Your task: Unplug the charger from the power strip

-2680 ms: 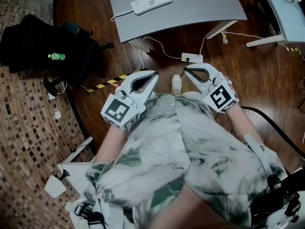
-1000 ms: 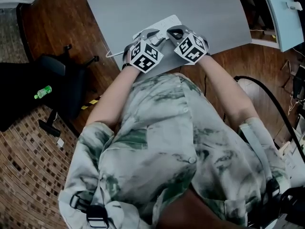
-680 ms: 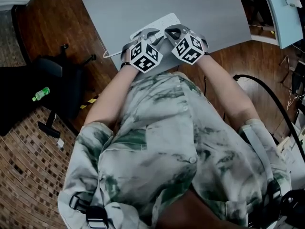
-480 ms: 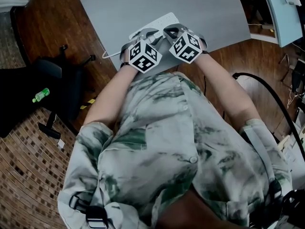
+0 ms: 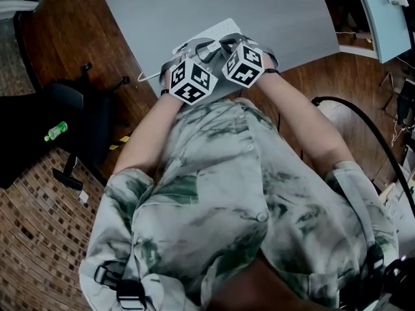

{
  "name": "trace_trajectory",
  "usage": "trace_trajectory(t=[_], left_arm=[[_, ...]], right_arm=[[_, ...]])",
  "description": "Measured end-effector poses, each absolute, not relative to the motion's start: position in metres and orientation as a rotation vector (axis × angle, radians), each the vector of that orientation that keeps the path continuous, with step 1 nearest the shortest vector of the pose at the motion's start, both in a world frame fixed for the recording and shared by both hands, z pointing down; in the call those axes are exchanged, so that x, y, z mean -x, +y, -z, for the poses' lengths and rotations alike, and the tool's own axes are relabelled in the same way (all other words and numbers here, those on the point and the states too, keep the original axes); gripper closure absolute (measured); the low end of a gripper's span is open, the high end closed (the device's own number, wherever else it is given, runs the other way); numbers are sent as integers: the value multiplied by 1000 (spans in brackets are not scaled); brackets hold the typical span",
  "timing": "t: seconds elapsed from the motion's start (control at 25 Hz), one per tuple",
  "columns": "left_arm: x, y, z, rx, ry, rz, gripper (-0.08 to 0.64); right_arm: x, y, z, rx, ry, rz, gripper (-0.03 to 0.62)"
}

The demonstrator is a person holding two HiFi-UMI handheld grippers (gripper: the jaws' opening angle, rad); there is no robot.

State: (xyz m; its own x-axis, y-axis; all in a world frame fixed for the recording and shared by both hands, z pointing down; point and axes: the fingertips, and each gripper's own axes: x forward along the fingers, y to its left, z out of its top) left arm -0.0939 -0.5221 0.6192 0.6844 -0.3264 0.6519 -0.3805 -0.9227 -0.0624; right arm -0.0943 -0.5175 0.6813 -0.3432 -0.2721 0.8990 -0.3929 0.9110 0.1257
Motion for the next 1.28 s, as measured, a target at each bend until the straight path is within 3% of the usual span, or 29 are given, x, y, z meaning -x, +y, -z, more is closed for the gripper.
trace_trajectory(t=[0.4,0.6,1.28], left_arm=[[126,-527,-545,-2789,-666,-861,457],[145,-513,-515,-2755,-837,-827,457],[143,-318,-424,-2637,-1222,-799,457]], right_arm=[[90,-524,-678,-540,-2036,-85,592],[73,-516,-635,-642,-2173,-75,591],[-9,-305,-549,-479,-2466,-52,586]])
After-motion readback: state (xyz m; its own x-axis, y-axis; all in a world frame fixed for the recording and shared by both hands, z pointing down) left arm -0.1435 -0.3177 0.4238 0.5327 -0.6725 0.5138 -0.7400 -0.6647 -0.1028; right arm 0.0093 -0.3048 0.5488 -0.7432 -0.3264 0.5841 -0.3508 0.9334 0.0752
